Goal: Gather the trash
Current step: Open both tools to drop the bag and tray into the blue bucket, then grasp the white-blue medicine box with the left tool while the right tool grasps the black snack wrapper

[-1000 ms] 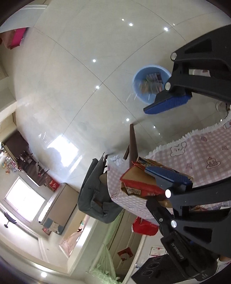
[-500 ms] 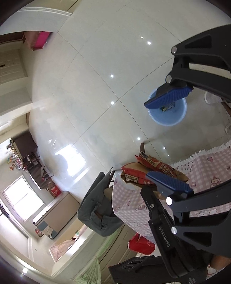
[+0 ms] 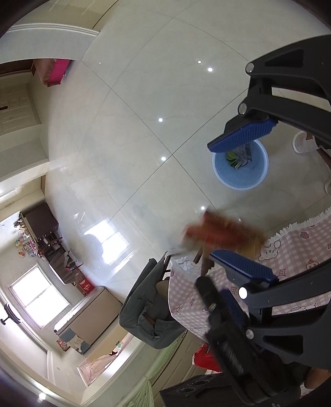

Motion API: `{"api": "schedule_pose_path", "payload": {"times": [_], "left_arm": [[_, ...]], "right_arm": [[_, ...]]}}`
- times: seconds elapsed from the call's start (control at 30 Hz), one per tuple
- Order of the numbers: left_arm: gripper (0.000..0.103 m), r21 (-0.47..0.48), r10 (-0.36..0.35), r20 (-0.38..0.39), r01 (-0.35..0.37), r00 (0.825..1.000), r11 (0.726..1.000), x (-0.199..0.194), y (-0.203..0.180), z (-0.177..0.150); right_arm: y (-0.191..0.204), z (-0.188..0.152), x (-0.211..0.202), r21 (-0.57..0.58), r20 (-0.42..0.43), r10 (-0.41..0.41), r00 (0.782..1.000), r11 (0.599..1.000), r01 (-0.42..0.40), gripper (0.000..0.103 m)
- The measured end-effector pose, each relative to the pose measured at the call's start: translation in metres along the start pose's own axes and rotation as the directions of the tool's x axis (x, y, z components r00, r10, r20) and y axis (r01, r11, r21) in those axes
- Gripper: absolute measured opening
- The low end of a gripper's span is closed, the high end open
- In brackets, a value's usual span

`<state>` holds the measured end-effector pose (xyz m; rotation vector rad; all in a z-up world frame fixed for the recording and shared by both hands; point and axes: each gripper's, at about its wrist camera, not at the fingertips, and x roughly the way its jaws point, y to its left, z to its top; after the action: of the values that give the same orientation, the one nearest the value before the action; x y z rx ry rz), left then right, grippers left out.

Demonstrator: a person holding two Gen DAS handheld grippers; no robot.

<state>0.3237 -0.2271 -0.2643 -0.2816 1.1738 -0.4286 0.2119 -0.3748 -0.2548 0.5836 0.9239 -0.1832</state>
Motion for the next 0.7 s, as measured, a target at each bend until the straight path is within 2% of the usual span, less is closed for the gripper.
{"api": "schedule_pose_path", "payload": {"times": [0.2,0.4,0.57,0.7], "left_arm": [[0.069,0.014,0.016,0.025,-0.016,1.000,1.000,-0.019,0.004,0.001],[0.069,0.011,0.056,0.063,-0.057,0.996,0.998,-0.053,0.019,-0.003],[0.069,-0.008,0.093,0.096,-0.093,0.991,0.996,-0.090,0.037,-0.012],[0.069,-0.055,0.122,0.134,-0.115,0.984,0.992,-0.130,0.066,-0.025]], "right_arm": [[0.008,-0.002,-0.007,-0.011,0.002,0.012,1.000,1.000,-0.012,0.077],[0.034,-0.008,-0.018,-0.051,0.010,0.052,0.999,0.997,-0.052,0.077],[0.068,-0.018,-0.029,-0.089,0.010,0.102,0.995,0.991,-0.101,0.078],[0.106,-0.032,-0.036,-0.131,0.000,0.151,0.989,0.980,-0.150,0.078]]}}
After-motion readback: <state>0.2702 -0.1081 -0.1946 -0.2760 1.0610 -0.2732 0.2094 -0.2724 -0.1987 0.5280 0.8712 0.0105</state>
